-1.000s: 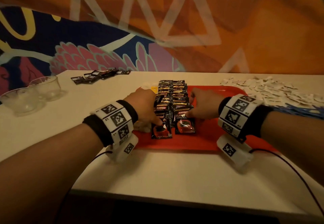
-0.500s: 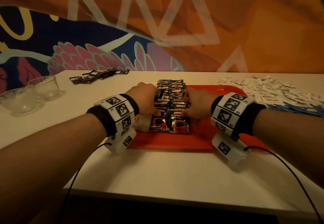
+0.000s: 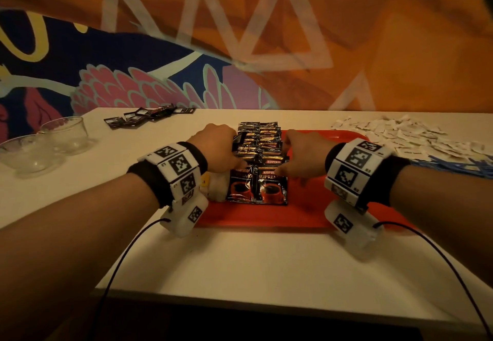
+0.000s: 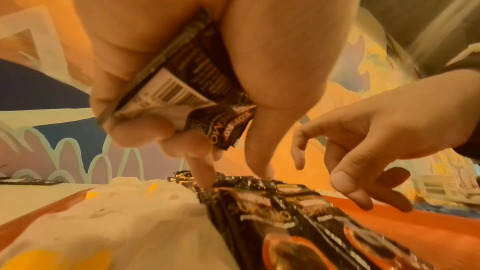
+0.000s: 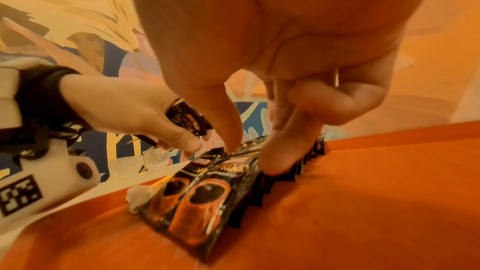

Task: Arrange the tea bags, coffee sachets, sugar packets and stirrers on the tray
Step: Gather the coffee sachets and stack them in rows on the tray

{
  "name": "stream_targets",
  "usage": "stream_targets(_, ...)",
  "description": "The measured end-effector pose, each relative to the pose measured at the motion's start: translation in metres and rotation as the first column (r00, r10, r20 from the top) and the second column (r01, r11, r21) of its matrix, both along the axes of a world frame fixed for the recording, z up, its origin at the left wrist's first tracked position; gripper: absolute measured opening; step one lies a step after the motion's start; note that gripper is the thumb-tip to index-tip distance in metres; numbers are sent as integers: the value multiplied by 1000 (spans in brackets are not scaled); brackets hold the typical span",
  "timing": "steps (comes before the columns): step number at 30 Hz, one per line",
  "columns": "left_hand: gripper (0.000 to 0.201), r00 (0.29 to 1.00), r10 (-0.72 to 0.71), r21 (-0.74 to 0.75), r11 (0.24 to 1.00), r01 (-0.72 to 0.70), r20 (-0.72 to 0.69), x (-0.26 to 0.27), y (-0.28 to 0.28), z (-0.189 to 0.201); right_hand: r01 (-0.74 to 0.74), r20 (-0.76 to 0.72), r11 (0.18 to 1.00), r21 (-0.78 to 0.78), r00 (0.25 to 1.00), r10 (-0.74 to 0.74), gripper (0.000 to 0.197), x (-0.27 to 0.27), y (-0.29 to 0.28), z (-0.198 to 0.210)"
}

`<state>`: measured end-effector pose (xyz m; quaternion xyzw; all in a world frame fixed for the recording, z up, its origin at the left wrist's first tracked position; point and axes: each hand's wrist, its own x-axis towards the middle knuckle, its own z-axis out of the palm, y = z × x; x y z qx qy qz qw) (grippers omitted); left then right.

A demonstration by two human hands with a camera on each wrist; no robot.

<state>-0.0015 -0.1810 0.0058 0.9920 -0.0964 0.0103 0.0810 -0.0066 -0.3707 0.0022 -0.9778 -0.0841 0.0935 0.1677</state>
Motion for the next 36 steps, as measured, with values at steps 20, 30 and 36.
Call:
stream_targets(20,19,1000,29,-1000,-24,5,5,-24,-23,17,-190,284,656,731,958,-39,16,1,23,11)
stream_targets(30,18,953,218,-976,100,193,210,-33,-37,16,-360,654,773,522,751,-92,24,-11,33,16)
stream_targets(36,9,968,234,-981,-148,124,87,-26,-22,21,-272,555,725,633,812,-180,26,-10,24,23)
